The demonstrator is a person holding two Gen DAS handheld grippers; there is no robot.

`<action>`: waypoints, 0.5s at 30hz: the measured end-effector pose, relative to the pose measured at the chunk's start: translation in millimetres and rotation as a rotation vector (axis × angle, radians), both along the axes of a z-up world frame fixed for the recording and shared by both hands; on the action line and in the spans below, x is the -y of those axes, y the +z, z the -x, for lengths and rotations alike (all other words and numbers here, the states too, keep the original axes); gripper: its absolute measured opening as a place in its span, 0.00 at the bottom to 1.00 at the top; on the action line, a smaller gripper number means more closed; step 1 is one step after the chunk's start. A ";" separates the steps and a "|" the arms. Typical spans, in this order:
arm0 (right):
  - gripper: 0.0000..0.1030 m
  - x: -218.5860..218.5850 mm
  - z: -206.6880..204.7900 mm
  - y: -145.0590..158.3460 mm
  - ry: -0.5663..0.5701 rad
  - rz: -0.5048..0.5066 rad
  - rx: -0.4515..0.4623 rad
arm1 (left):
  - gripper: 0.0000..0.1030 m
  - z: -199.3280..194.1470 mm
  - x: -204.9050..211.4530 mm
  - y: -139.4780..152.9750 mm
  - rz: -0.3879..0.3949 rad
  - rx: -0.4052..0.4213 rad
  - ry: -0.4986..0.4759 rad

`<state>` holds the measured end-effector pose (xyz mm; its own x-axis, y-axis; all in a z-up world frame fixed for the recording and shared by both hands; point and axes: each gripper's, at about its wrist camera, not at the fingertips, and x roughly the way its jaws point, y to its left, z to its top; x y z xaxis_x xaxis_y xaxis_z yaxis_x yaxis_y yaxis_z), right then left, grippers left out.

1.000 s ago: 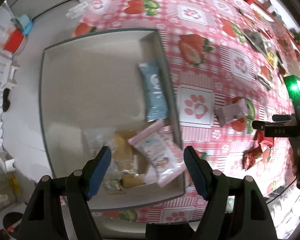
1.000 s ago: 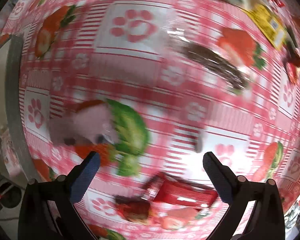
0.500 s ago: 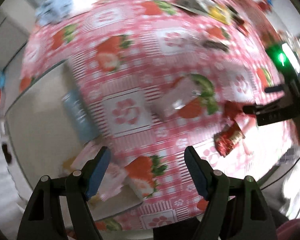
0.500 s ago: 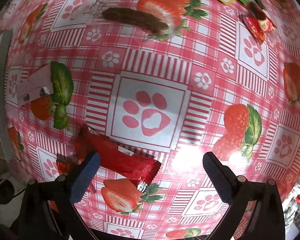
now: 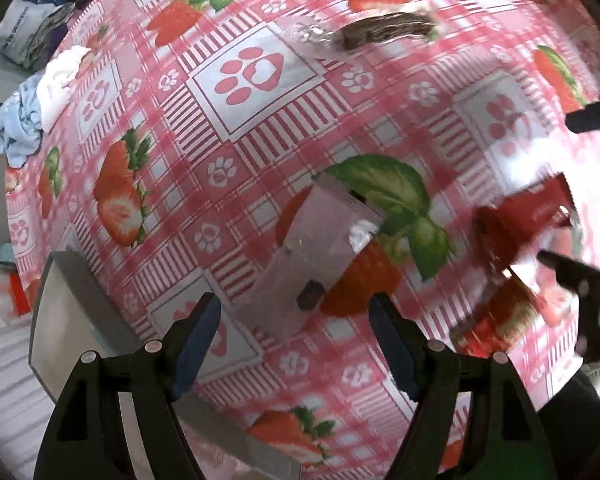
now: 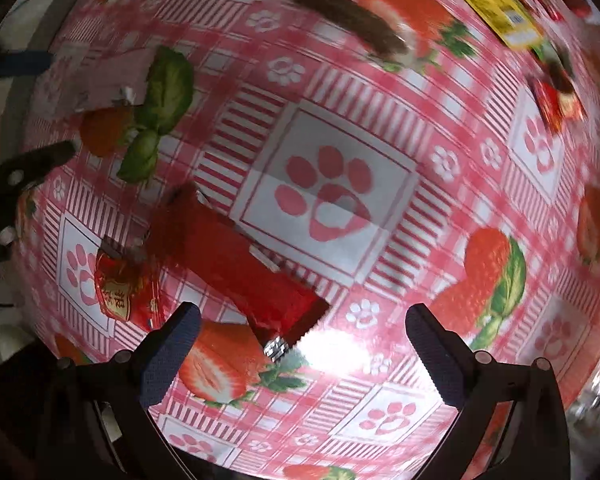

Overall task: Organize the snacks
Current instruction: 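Move the right tool to the red bar and the left tool to the pink-silver packet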

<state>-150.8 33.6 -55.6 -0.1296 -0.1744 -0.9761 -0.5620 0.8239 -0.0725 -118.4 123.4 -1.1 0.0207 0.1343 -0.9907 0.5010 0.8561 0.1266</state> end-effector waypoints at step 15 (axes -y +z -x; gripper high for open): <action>1.00 75.1 -58.1 8.4 -0.509 -0.116 -0.016 | 0.83 -53.7 -73.6 5.8 0.113 -0.057 0.403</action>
